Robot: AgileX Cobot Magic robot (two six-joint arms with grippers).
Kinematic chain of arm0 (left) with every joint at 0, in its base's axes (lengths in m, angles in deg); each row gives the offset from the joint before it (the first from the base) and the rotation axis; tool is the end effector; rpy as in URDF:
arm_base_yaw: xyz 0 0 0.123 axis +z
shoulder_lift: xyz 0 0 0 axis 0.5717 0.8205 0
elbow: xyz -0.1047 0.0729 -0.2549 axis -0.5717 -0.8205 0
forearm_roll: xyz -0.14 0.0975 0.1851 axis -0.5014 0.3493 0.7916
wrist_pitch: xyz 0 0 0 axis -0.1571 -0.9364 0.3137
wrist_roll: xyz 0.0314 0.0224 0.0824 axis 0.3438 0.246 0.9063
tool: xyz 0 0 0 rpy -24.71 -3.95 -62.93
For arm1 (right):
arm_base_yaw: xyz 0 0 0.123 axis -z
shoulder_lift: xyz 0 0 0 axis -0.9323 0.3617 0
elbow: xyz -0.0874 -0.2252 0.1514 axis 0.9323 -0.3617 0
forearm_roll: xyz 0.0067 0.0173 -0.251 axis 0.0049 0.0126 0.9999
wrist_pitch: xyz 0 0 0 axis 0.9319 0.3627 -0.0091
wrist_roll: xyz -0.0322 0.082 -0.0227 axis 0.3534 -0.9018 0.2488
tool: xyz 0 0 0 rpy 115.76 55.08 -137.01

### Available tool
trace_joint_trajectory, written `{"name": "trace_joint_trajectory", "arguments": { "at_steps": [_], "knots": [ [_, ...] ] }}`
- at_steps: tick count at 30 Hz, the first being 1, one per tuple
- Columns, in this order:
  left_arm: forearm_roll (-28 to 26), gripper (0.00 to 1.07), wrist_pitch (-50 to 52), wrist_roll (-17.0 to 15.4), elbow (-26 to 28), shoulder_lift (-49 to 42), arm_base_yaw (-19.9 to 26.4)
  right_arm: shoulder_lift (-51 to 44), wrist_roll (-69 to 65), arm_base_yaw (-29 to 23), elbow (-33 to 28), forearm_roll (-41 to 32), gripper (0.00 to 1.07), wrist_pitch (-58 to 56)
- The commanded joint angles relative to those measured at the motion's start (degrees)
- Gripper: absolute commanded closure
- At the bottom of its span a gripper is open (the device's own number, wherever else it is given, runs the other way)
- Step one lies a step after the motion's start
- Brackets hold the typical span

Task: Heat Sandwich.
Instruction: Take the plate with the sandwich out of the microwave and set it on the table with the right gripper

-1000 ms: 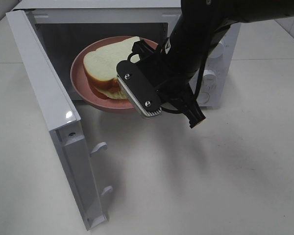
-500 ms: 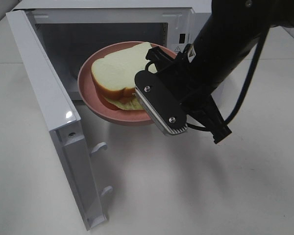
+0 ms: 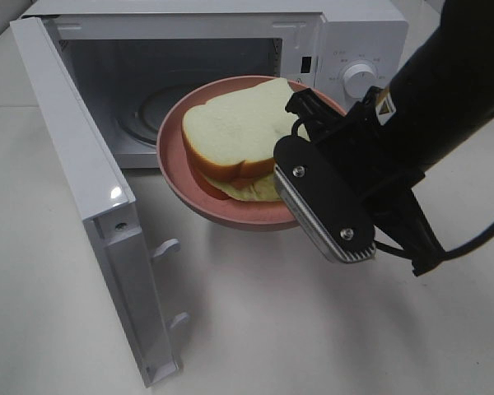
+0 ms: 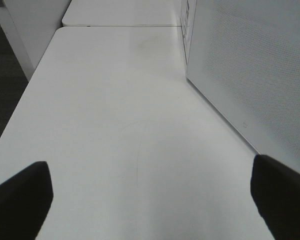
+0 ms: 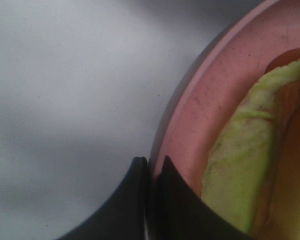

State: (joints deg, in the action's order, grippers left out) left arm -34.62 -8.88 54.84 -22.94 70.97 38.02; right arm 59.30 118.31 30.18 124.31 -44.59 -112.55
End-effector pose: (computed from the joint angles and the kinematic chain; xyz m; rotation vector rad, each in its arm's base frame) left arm -0.0044 -0.0054 0.2782 0.0065 2.0230 -0.0054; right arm 0.2211 0.1793 0.2384 -2.3622 1.2584 -0.2345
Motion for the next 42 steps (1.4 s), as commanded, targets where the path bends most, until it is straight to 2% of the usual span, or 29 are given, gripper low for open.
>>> {"name": "trace_joint_trajectory", "arguments": {
  "at_steps": [1, 9, 22, 27, 33, 42],
  "knots": [
    [-0.3, 0.05, 0.5, -0.1, -0.1, -1.4, 0.1, -2.3, -1.1, -0.2, -1.5, 0.1, 1.07, 0.9],
    [-0.3, 0.05, 0.5, -0.1, -0.1, -1.4, 0.1, -8.3, -3.2, -0.2, -7.3, 0.7, 1.07, -0.7],
    [-0.3, 0.05, 0.5, -0.1, -0.1, -1.4, 0.1, -18.0, -15.4, -0.2, -14.7, 3.6, 1.07, -5.3],
    [-0.3, 0.05, 0.5, -0.1, -0.1, -1.4, 0.1, -21.1, -25.5, -0.2, -16.7, 4.7, 1.07, -6.6],
    [-0.3, 0.05, 0.5, -0.1, -0.1, -1.4, 0.1, -24.6, -43.2, -0.2, -17.5, 11.4, 1.07, -8.1],
    [-0.3, 0.05, 0.5, -0.1, -0.1, -1.4, 0.1, -25.4, -60.5, -0.2, -17.5, 18.1, 1.07, -10.2]
  ]
}}
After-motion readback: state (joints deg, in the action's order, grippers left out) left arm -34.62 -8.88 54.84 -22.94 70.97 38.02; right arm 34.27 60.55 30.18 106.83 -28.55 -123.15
